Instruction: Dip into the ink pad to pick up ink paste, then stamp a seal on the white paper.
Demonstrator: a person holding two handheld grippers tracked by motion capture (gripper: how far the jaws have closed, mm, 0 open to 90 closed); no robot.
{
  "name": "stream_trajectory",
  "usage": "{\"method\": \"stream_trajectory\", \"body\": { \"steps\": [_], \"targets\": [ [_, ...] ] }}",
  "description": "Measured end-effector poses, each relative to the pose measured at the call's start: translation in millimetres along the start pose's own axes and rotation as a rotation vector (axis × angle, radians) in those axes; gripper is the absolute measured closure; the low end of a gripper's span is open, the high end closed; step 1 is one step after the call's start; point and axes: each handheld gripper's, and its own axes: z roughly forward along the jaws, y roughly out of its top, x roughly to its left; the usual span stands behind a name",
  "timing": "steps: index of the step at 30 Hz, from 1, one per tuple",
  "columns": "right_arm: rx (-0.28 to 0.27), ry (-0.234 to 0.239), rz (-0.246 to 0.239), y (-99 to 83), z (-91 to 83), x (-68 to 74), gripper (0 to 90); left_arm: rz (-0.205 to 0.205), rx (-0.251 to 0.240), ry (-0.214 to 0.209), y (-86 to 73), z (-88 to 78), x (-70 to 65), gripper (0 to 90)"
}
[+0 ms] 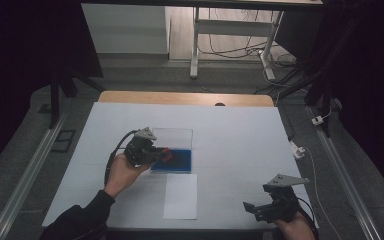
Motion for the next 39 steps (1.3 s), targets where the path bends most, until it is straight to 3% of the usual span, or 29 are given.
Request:
{"method": "stream_trajectory", "body": {
  "steps": [14,26,39],
  "targets": [
    [-0.005,0.002,0.007,-0.2,-0.6,-1.1,2.1,0.027,-0.019,-0.025,0.2,-12.8,-14.2,79.6],
    [-0.006,0.004,0.012,-0.3,-0.7,-1.7,2.1,0.07,0.01,-0.061,-3.5,-8.6,-35.0,79.6],
    [-0.004,0.002,0.008,-0.1,-0.6,-1.0,2.1,0.098,0.058,-0.07,-17.6,-8.7,-55.9,79.6]
  ]
}}
